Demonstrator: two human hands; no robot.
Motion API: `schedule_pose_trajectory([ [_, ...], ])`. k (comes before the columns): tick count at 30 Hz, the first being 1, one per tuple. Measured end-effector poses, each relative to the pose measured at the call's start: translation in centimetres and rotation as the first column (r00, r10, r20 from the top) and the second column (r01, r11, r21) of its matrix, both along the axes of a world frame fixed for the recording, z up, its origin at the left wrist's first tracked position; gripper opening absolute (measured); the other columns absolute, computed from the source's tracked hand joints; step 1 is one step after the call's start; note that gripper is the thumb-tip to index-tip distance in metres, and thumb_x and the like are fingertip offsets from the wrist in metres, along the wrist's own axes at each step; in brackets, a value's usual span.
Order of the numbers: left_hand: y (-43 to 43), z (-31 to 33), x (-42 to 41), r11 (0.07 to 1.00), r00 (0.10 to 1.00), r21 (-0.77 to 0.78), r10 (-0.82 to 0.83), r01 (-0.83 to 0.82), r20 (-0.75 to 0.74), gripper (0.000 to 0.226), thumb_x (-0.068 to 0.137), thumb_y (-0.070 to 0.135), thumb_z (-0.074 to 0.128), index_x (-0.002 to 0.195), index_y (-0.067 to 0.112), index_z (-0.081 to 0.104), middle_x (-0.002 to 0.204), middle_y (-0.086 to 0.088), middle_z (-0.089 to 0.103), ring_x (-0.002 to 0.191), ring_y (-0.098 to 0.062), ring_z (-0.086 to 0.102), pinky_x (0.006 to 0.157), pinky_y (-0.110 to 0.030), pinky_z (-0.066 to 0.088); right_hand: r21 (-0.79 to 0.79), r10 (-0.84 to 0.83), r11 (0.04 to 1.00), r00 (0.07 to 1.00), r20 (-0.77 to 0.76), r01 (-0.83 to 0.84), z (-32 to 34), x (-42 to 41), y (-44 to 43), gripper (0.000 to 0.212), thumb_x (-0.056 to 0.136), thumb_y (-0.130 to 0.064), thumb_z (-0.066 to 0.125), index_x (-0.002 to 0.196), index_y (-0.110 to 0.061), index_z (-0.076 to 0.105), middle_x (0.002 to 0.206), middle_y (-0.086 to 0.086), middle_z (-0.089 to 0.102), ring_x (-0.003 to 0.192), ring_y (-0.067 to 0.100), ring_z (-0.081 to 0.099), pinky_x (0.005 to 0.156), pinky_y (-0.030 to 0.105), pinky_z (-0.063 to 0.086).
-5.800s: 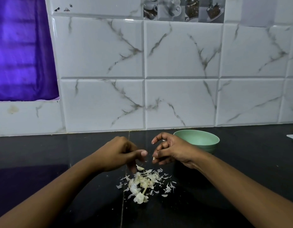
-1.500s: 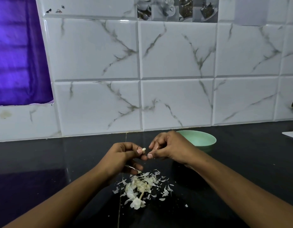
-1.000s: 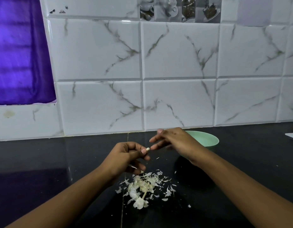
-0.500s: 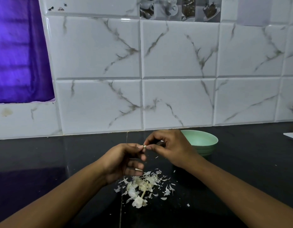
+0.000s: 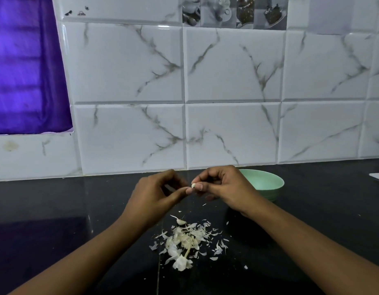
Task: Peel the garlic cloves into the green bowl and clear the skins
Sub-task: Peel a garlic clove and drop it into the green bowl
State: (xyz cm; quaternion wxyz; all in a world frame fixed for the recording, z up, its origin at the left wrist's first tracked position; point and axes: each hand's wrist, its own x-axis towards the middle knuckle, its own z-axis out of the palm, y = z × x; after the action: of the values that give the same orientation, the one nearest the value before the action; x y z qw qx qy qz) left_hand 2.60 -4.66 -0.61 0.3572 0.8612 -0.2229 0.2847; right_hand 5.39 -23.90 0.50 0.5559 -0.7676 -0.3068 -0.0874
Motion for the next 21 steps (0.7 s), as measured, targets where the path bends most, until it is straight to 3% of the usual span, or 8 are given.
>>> schedule_pose_trajectory([
  [3,-0.33,-0.07,-0.30,1.000,0.993,0.023,0.016,-0.019,0.114,0.008,0.078,0.033,0.076,0.084,0.037,0.073,0.075,0.027,0.069,0.065,0.007,0.066,0.063,-0.030,0.057,-0.002,-0.032,0.999,0.999,0.006,0.032,0.00,0.00,0.02,0.013,0.079,-0.012,0.074,0.075,-0.024,0.072,0.080,0.006,0.073,0.073,0.010,0.068,0.072,0.035,0.055],
  [7,-0.71,0.00,-0.61,0.998,0.994,0.021,0.048,-0.051,0.099,0.003,0.079,0.036,0.074,0.080,0.039,0.072,0.064,0.038,0.061,0.062,0.010,0.064,0.062,-0.027,0.055,-0.035,-0.045,0.998,0.998,0.053,0.047,0.04,0.00,0.05,0.013,0.079,-0.014,0.074,0.075,-0.027,0.073,0.080,0.006,0.074,0.078,0.016,0.070,0.077,0.039,0.056],
  [11,-0.81,0.03,-0.63,0.999,0.997,0.025,0.030,-0.032,0.068,0.005,0.079,0.035,0.074,0.078,0.039,0.071,0.067,0.034,0.065,0.060,0.009,0.065,0.062,-0.026,0.055,-0.065,-0.070,0.995,0.991,0.112,0.077,-0.05,0.07,0.18,0.016,0.080,-0.015,0.074,0.076,-0.030,0.072,0.078,0.004,0.074,0.081,0.023,0.070,0.076,0.038,0.056],
  [18,-0.86,0.01,-0.43,1.000,1.000,0.007,0.023,-0.023,-0.010,0.006,0.080,0.034,0.073,0.075,0.032,0.073,0.063,0.023,0.068,0.056,0.003,0.066,0.054,-0.011,0.045,-0.127,-0.048,0.990,0.989,0.142,0.067,-0.18,-0.03,0.21,0.011,0.080,-0.012,0.074,0.084,-0.022,0.074,0.072,-0.006,0.071,0.066,0.000,0.064,0.063,0.015,0.048],
  [21,-0.87,-0.01,-0.41,0.998,0.998,-0.064,-0.016,0.012,-0.066,0.010,0.083,0.026,0.072,0.073,0.024,0.073,0.066,0.014,0.070,0.054,-0.005,0.068,0.053,-0.013,0.046,-0.134,-0.042,0.989,0.988,0.147,0.062,-0.20,0.02,0.25,0.009,0.080,-0.013,0.074,0.086,-0.019,0.074,0.074,-0.005,0.072,0.067,0.001,0.064,0.063,0.014,0.047],
])
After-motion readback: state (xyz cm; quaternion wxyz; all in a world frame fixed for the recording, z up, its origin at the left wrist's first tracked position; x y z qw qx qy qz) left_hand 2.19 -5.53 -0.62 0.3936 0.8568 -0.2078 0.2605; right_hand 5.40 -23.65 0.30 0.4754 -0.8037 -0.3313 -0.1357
